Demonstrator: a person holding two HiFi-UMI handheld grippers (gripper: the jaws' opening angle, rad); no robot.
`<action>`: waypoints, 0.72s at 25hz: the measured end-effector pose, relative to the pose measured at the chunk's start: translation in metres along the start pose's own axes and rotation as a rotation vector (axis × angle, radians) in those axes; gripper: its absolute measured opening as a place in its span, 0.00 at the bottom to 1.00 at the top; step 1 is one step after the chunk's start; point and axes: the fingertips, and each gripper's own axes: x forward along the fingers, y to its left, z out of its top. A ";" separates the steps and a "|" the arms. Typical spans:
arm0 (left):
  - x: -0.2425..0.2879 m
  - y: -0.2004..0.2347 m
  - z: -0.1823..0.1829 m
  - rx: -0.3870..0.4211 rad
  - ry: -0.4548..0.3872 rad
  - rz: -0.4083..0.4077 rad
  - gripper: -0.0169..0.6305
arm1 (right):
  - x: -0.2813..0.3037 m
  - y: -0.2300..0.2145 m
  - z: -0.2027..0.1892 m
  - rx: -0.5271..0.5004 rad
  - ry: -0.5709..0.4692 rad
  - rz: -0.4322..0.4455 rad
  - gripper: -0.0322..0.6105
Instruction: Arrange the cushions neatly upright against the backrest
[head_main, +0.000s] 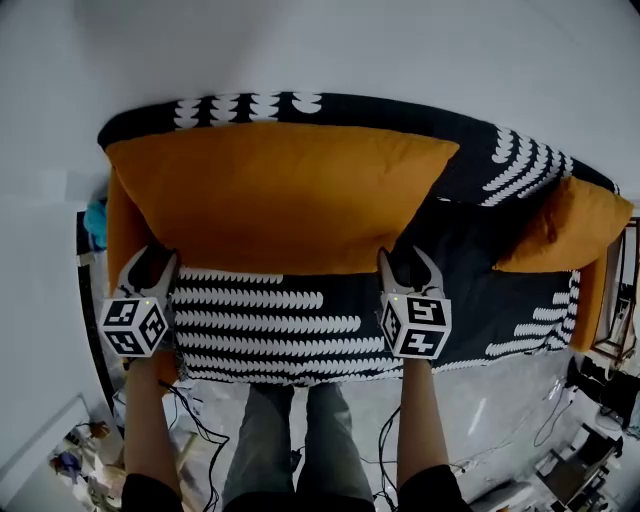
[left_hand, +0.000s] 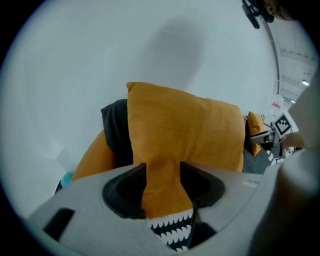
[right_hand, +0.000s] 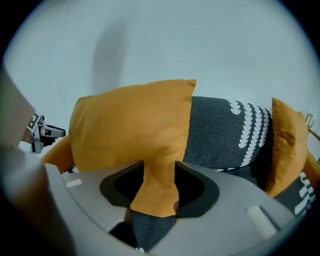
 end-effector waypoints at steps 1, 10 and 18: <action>-0.005 -0.003 0.002 -0.001 -0.007 -0.001 0.33 | -0.006 0.002 0.001 0.003 -0.007 -0.001 0.36; -0.057 -0.051 0.027 0.074 -0.071 -0.029 0.14 | -0.074 0.013 0.021 0.010 -0.099 -0.023 0.14; -0.114 -0.102 0.064 0.090 -0.163 -0.060 0.02 | -0.147 0.025 0.047 0.010 -0.174 -0.021 0.07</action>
